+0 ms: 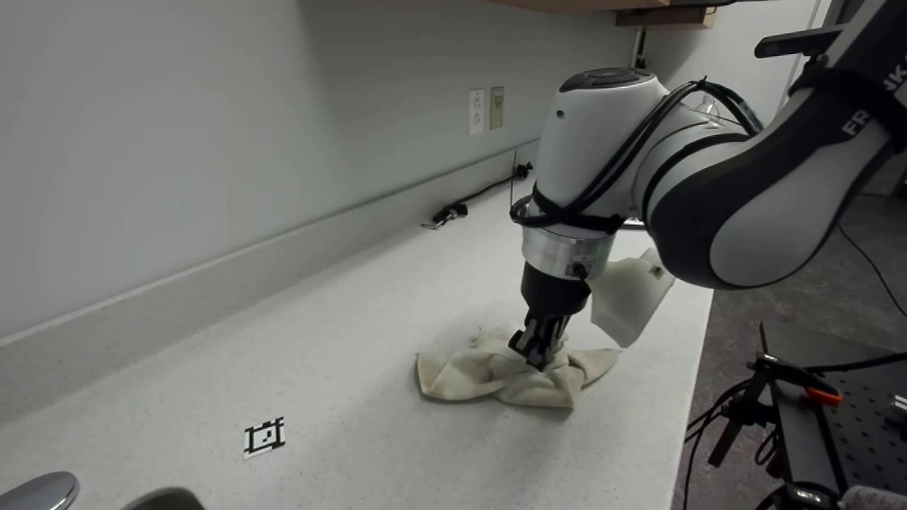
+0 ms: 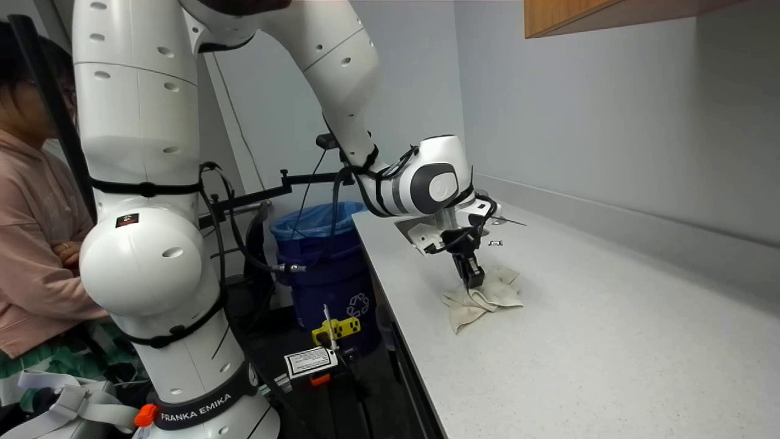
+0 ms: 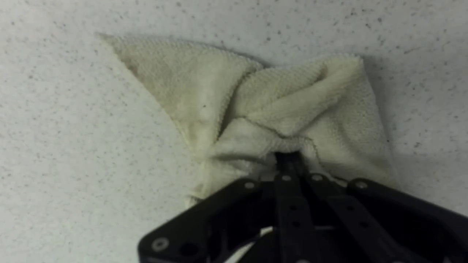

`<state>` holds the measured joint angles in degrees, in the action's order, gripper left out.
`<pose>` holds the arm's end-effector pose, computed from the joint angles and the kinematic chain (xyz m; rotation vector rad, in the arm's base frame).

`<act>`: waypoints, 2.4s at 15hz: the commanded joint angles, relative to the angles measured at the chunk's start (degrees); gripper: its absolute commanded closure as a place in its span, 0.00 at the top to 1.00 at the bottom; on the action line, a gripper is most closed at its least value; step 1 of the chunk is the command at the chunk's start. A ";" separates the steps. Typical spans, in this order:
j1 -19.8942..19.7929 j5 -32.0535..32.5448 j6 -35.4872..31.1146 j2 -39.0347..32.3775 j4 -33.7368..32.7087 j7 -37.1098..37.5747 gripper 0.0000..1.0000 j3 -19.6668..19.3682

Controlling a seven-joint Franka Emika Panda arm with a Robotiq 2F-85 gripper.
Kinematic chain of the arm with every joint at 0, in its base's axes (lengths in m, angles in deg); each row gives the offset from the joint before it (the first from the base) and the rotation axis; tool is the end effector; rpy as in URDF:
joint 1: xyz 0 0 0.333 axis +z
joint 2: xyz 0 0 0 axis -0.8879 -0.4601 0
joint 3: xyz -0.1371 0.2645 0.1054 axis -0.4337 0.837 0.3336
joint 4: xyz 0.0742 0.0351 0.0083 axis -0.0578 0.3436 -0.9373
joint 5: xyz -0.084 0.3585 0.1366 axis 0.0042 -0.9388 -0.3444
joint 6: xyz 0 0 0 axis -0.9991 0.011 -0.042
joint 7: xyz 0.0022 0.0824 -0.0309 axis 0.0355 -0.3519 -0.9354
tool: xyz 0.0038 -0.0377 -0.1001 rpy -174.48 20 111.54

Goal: Use the white cloth to wipe the top of the cabinet

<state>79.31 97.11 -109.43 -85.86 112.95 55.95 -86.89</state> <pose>0.4862 0.1274 0.2082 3.0660 -0.2322 0.1831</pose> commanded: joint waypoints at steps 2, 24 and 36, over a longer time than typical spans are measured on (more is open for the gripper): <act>1.22 -2.22 0.36 -5.02 -5.66 -3.63 0.00 5.06; 1.94 0.94 -3.15 -0.17 3.26 -0.76 0.00 -2.90; 6.59 0.03 -1.03 -3.54 -5.95 -3.18 0.00 5.67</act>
<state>83.73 97.31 -111.70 -87.01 110.84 53.87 -83.53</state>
